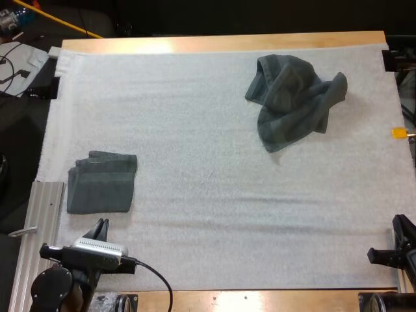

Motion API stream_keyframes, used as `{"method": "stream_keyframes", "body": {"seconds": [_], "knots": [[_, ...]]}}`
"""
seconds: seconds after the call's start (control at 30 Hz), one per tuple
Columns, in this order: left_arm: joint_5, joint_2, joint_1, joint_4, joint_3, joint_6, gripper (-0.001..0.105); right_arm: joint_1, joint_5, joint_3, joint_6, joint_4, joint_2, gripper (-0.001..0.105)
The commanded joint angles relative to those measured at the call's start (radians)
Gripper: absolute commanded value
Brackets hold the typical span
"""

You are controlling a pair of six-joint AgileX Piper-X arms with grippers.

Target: Pick towel from pile, fold and stack

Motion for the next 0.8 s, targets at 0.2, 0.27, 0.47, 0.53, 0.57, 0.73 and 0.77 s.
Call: {"method": "stream_keyframes", "body": {"seconds": [0.2, 0.27, 0.47, 0.53, 0.57, 0.73, 0.77], "knots": [[-0.016, -0.105, 0.0, -0.007, -0.007, -0.004, 0.001, -0.002, 0.001, -0.004, 0.006, -0.011, -0.032, 0.001], [-0.016, -0.102, 0.0, -0.008, -0.007, -0.003, 0.004, -0.001, -0.002, -0.003, 0.006, -0.016, -0.035, 0.001], [-0.008, -0.1, -0.002, -0.012, -0.007, -0.009, 0.042, -0.002, -0.012, -0.004, 0.012, -0.034, -0.042, 0.024], [-0.006, -0.103, -0.003, -0.01, -0.007, -0.01, 0.055, -0.001, -0.015, -0.005, 0.014, -0.04, -0.042, 0.04], [-0.003, -0.105, -0.003, -0.012, -0.008, -0.013, 0.06, -0.001, -0.019, -0.005, 0.012, -0.047, -0.044, 0.049], [0.0, -0.108, -0.004, -0.012, -0.011, -0.014, 0.061, -0.003, -0.027, -0.003, 0.009, -0.048, -0.039, 0.061], [0.0, -0.109, -0.003, -0.01, -0.012, -0.014, 0.061, -0.002, -0.029, -0.003, 0.009, -0.048, -0.039, 0.06]]}}
